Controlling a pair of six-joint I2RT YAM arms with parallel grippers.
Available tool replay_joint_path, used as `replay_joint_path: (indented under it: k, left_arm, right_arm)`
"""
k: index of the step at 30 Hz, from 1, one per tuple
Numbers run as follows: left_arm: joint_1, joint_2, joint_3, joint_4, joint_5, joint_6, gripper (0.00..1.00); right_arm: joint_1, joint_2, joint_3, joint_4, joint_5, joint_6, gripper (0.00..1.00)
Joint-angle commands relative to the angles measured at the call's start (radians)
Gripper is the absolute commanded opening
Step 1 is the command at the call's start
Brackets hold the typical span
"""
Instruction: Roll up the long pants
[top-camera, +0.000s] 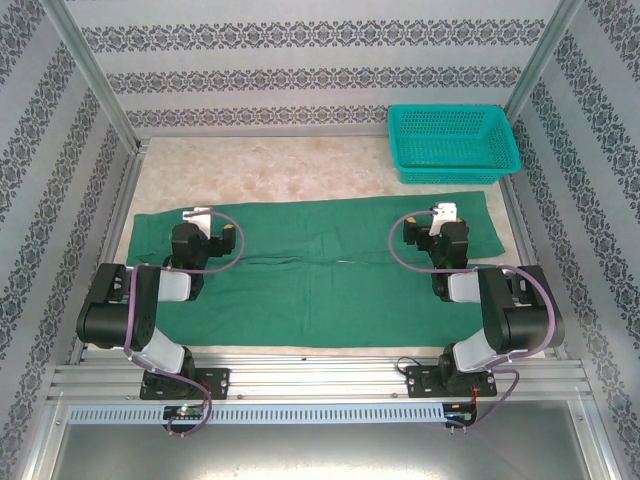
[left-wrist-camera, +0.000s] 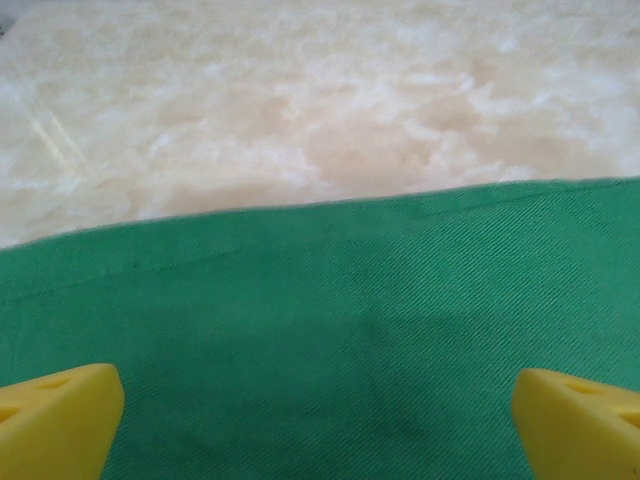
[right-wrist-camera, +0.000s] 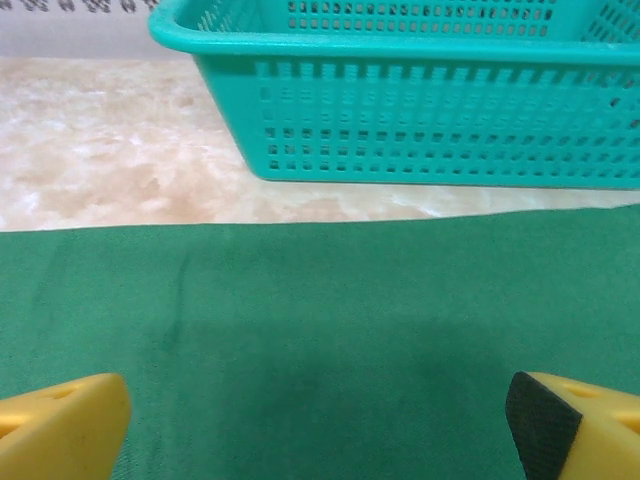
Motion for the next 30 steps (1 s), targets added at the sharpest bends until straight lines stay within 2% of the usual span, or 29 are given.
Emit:
replay_joint_path:
  k: [1,2,3,5,9,12,15,18,21,25,26,28,30]
  left_arm:
    - [0.011,-0.063,0.206,-0.361,-0.184,-0.066,1.0]
    - [0.018,-0.042,0.26,-0.442,-0.196,-0.073,1.0]
    - [0.023,-0.023,0.285,-0.471,-0.175,-0.066,1.0]
    - [0.024,-0.003,0.281,-0.437,-0.153,-0.087,1.0]
    - [0.041,0.023,0.358,-0.543,-0.113,-0.126,1.0]
    - [0.063,0.033,0.462,-0.674,-0.058,-0.172,1.0]
    - [0.067,0.02,0.561,-0.796,-0.129,-0.248,1.0]
    - [0.075,0.008,0.629,-0.864,-0.183,-0.294,1.0]
    - [0.076,0.014,0.682,-0.911,-0.242,-0.272,1.0]
    - [0.144,0.062,0.735,-0.95,-0.09,-0.249,1.0]
    - [0.161,0.08,0.759,-0.979,-0.088,-0.259,0.94]
    - [0.209,0.135,0.831,-1.056,-0.089,-0.28,0.75]
    - [0.252,0.198,0.907,-1.146,-0.158,-0.303,0.69]
  right_arm:
    - [-0.004,-0.038,0.035,-0.032,0.06,0.027,0.98]
    - [0.003,-0.046,0.041,-0.036,0.088,0.03,0.98]
    - [0.009,-0.075,0.08,-0.128,0.134,0.037,0.98]
    - [-0.008,-0.136,0.213,-0.417,0.131,0.058,0.98]
    - [-0.063,-0.131,0.405,-0.665,-0.116,0.116,0.98]
    - [-0.065,-0.081,0.546,-0.835,-0.196,0.181,0.98]
    - [-0.065,-0.027,0.653,-0.966,-0.242,0.211,0.98]
    - [-0.066,-0.027,0.655,-0.957,-0.303,0.2,0.98]
    - [-0.07,-0.033,0.64,-0.941,-0.32,0.216,0.98]
    - [-0.114,-0.002,0.648,-0.941,-0.407,0.293,0.98]
    - [-0.127,0.006,0.646,-0.932,-0.444,0.309,0.98]
    - [-0.169,0.016,0.65,-0.944,-0.48,0.355,0.94]
    - [-0.207,0.02,0.654,-0.96,-0.499,0.385,0.84]
